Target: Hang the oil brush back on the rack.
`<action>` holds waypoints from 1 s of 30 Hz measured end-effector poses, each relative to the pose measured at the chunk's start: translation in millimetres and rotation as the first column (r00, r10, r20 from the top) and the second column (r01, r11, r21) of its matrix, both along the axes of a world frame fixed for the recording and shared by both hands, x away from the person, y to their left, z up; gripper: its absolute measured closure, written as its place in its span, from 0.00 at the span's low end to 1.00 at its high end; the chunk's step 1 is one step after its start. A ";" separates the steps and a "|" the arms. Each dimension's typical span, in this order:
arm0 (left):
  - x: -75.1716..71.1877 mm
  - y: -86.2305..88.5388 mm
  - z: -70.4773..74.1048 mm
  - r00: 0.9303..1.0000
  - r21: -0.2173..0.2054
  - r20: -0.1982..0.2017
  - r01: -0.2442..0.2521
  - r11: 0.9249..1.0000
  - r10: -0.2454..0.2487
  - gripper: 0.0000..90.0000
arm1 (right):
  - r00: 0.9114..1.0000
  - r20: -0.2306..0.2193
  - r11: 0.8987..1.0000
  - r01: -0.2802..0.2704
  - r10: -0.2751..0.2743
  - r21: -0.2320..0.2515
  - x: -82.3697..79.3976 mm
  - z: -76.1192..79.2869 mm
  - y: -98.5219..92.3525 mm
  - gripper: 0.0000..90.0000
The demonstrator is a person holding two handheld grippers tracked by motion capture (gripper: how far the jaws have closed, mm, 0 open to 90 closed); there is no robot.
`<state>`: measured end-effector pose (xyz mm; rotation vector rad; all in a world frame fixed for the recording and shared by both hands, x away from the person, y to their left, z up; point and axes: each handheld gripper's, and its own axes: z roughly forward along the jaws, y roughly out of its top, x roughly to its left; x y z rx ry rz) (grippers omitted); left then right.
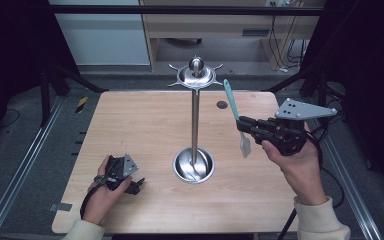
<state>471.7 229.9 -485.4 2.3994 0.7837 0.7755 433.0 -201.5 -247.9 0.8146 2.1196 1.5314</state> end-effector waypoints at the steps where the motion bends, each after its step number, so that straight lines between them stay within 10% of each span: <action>1: 0.0 0.0 -0.1 1.000 -0.002 0.000 -0.001 1.000 0.001 0.03 | 1.000 0.000 1.000 -0.001 0.001 0.000 0.2 -0.2 0.3 0.91; 30: 0.1 -0.2 -0.2 1.000 0.001 -0.002 0.002 1.000 -0.002 0.03 | 1.000 -0.010 1.000 0.003 -0.003 0.019 7.3 -9.9 11.3 0.91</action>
